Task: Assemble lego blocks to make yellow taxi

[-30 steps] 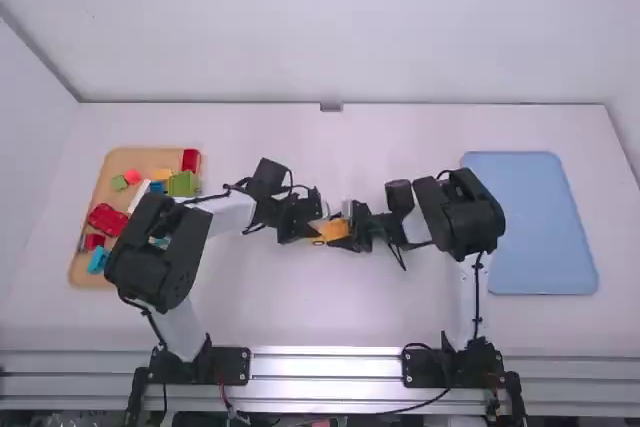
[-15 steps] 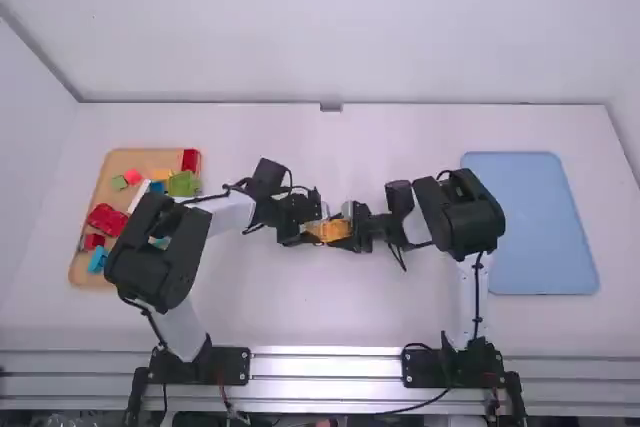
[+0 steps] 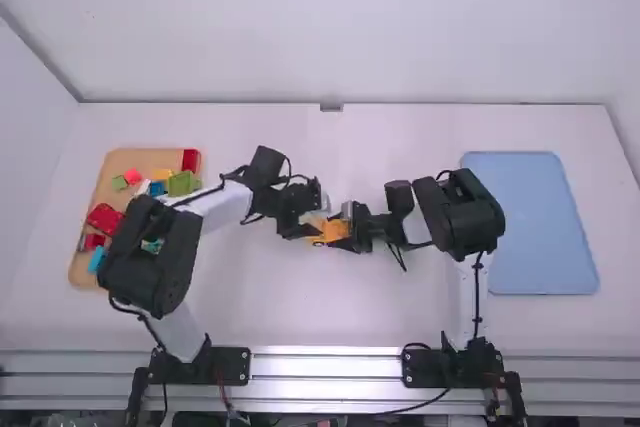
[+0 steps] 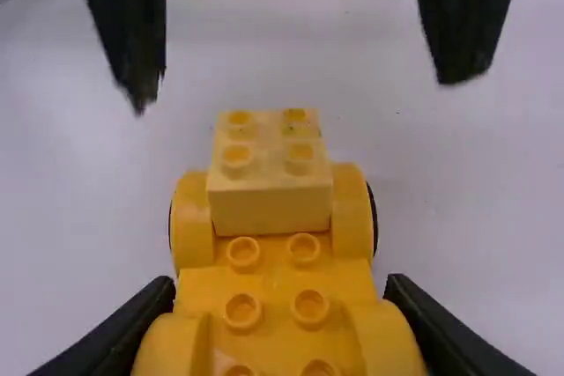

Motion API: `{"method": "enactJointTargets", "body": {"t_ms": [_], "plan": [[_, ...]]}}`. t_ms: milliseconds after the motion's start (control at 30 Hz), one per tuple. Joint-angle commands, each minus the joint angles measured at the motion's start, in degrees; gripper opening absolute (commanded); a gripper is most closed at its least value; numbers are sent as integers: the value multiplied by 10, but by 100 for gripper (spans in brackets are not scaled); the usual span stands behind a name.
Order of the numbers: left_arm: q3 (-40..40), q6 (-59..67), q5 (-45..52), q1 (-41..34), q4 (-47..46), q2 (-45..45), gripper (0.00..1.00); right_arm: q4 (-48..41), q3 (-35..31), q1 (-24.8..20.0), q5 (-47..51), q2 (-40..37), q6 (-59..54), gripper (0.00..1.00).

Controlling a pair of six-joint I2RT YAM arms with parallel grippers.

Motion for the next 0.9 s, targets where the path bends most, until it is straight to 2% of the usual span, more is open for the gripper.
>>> {"method": "enactJointTargets", "body": {"t_ms": [0, 33, 67, 100, 167, 333, 600, 867], "plan": [[14, 7, 12, 22, -21, -21, 63, -19, -18, 4, 34, 19, 17, 45], [14, 7, 4, 31, -32, -21, 55, -19, -18, 4, 34, 19, 17, 45], [13, 7, -4, 37, -41, -21, 44, -19, -18, 4, 34, 19, 17, 45], [12, 7, -14, 43, -53, -21, 26, -19, -18, 4, 36, 19, 17, 45], [7, 7, -15, 54, -72, -21, 4, -19, -18, 4, 38, 19, 17, 45], [-32, 6, -30, 69, -60, -21, 2, -19, -18, 4, 38, 19, 17, 45], [-139, -74, -13, 49, 147, -21, 2, -19, -18, 4, 35, 19, 17, 45], [-149, -79, 18, 52, 170, -21, 2, -19, -17, 4, 35, 19, 17, 45]]}}
